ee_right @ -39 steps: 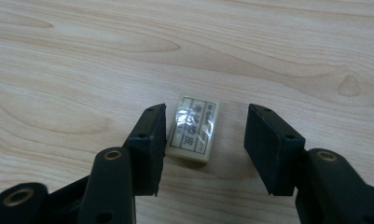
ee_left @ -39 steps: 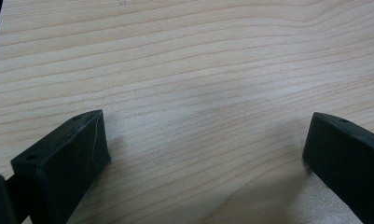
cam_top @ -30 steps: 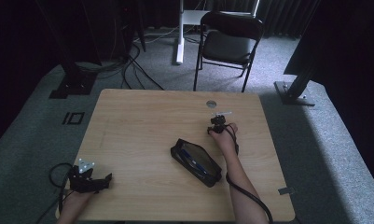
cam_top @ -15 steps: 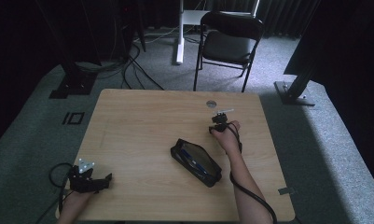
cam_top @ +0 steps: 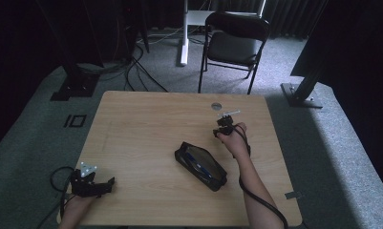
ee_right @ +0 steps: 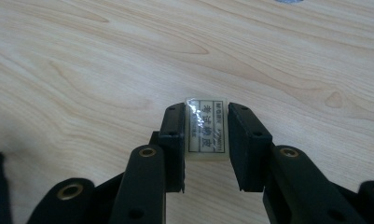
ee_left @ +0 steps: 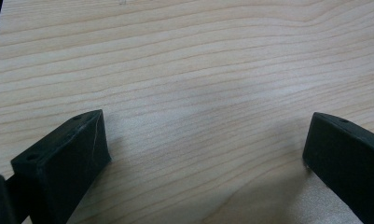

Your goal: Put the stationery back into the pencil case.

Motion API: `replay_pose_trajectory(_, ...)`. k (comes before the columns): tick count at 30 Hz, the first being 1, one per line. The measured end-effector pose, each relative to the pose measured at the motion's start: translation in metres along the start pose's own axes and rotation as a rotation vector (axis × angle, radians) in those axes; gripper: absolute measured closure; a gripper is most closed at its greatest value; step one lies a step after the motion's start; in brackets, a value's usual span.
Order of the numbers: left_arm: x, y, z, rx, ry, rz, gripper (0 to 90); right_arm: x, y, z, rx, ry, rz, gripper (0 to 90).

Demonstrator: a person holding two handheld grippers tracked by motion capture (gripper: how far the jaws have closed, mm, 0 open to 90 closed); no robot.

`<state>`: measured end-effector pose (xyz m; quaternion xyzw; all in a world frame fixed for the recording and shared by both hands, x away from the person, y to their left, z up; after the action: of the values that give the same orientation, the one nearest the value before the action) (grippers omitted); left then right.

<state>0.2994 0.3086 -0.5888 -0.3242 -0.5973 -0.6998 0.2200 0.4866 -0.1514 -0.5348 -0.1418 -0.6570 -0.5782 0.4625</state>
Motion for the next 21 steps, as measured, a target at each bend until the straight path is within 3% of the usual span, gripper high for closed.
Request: replay_pose_trajectory(21,0.000,0.000,0.000,0.000,0.000,0.000,0.3,0.035,0.004,0.019,0.090,0.052,-0.030,68.4)
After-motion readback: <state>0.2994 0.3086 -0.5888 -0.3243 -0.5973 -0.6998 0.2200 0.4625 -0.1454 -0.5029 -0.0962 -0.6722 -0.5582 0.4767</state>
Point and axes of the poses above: each handheld gripper's, and its own axes: x roughly backward along the jaws, y roughly out of its top, z roughly to its left, the point moved 5 cm from there along -x, roughly forward along the jaws, and after that the axes turned 5 degrees about y, right-handed, at the moved point
